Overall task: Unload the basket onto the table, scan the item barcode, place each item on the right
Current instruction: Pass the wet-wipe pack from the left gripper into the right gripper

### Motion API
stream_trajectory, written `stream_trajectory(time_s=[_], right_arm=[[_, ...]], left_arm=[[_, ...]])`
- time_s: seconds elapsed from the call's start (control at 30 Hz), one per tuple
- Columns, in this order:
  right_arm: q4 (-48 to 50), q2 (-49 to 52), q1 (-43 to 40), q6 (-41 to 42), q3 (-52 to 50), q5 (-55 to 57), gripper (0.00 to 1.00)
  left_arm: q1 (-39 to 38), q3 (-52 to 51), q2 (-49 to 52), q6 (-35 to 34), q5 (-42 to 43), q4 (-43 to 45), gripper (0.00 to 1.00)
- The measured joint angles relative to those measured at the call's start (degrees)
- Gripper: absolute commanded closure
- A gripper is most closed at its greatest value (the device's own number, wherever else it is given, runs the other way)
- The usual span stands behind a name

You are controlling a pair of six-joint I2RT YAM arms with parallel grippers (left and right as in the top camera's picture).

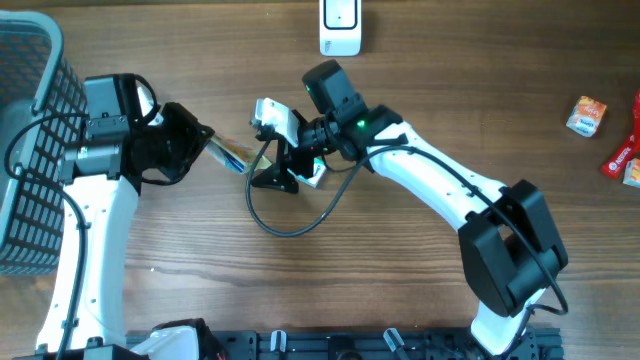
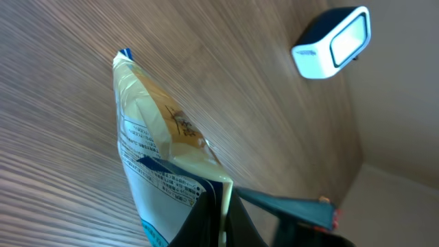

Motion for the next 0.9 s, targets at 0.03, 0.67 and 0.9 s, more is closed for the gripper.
stream_trajectory(time_s=[0.03,0.67,0.9], right_arm=[[1.66,0.00,0.11,0.46,-0.76,0.24,0.01],[25.51,0.11,5.07,7.15,-8.94,10.84,0.14],[26.62,0.59,5.07,10.80,-8.96,16.83,0.33]], left_arm=[[0.00,0.00,0.00,-0.42,0.66,0.07,0.96],[0.00,0.00,0.00,-5.35,12.33,4.00,0.96],[0.00,0.00,0.00,-6.08,14.53,4.90,0.96]])
